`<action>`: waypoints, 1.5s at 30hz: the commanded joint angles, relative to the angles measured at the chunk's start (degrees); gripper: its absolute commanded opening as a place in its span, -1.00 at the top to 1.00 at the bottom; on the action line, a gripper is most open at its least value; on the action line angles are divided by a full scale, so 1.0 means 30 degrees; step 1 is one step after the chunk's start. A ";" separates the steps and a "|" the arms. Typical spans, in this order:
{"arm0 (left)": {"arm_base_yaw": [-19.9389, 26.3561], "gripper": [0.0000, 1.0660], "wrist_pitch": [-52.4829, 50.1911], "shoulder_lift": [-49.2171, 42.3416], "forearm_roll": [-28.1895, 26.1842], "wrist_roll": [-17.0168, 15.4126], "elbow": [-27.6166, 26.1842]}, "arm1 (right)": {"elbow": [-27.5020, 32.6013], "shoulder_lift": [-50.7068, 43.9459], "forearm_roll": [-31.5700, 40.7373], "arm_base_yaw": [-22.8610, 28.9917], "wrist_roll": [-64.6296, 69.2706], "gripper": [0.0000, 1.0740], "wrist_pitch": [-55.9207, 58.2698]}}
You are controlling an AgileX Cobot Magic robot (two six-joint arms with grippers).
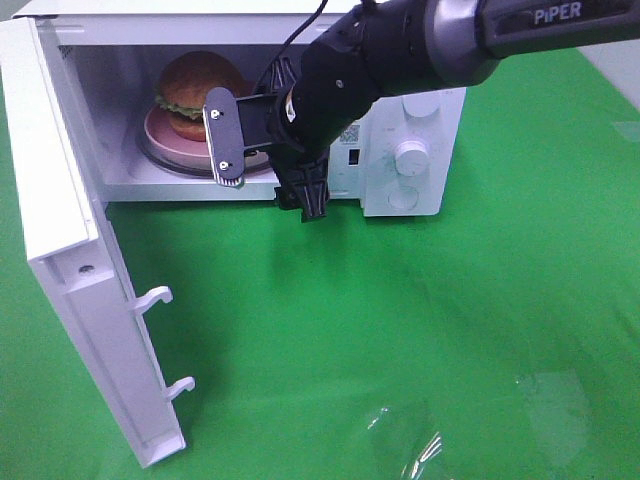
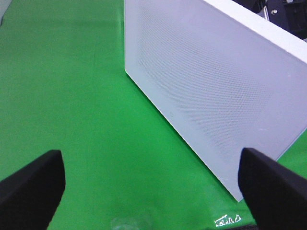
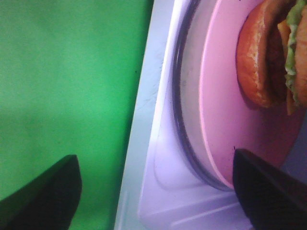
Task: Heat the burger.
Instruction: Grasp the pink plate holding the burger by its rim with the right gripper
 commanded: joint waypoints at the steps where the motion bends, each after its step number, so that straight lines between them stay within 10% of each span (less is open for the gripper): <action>1: 0.0038 -0.68 -0.0153 -0.0306 -0.0095 -0.0076 0.0057 | -0.1394 0.0688 -0.0019 0.0000 0.0477 -0.54 0.0611; 38: 0.0038 -0.68 -0.0153 -0.0306 -0.0057 -0.0076 0.0057 | -0.5806 0.5061 0.1700 0.0153 0.0401 -0.42 0.0554; 45: 0.0038 -0.68 -0.0153 -0.0306 -0.0057 -0.0076 0.0057 | -0.5806 0.5061 0.2101 0.0172 0.0420 -0.03 0.0668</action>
